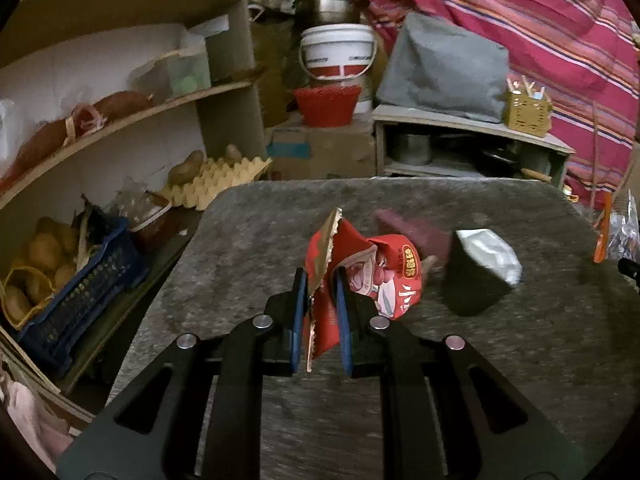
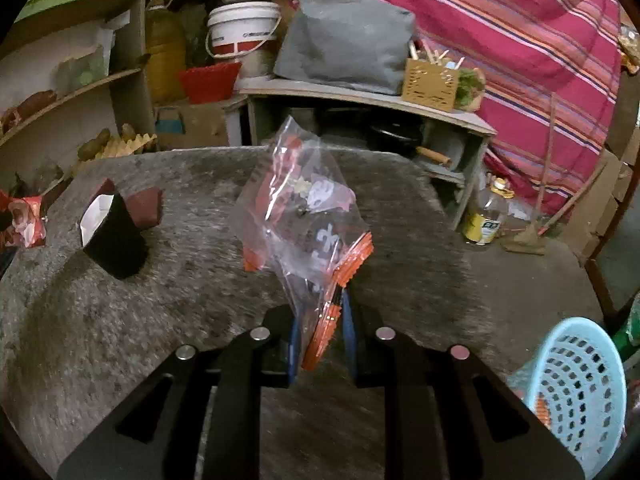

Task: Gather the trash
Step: 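Carry both bags over the blue basket and open both tools to drop them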

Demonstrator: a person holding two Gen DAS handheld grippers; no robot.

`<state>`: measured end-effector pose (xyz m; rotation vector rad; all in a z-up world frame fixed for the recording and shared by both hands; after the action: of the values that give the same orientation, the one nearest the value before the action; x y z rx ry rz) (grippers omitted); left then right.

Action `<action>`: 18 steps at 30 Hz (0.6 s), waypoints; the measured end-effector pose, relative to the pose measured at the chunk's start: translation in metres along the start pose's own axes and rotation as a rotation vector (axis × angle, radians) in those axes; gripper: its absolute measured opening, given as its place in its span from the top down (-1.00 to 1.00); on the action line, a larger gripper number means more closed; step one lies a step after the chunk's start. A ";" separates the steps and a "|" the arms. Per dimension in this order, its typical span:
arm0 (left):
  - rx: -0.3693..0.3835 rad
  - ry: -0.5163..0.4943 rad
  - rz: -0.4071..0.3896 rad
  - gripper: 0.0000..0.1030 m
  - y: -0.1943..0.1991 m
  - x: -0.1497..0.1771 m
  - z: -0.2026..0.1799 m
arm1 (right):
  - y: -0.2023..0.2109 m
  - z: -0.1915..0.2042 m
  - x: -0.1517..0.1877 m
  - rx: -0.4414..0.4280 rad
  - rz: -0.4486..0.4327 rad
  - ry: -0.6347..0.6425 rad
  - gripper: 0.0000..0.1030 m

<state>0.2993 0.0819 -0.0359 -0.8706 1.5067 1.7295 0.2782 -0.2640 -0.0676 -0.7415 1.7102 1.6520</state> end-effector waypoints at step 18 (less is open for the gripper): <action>0.192 -0.120 -0.084 0.74 0.066 -0.016 -0.156 | 0.080 -0.135 0.040 0.114 -0.049 -0.153 0.64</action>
<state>0.2613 -0.0812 -0.0035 -0.7090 1.5058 1.5205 0.1824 -0.3936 -0.0467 -0.5830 1.6503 1.5238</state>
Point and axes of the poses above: each gripper's, at about its wrist camera, not at the fingertips, and y roughly against the way its jaws point, z to its left, x to its underside, the point moved 8 cm from there along -y, roughly the way its jaws point, and after that the axes turned 2 degrees about -x, right-handed, at the moved point
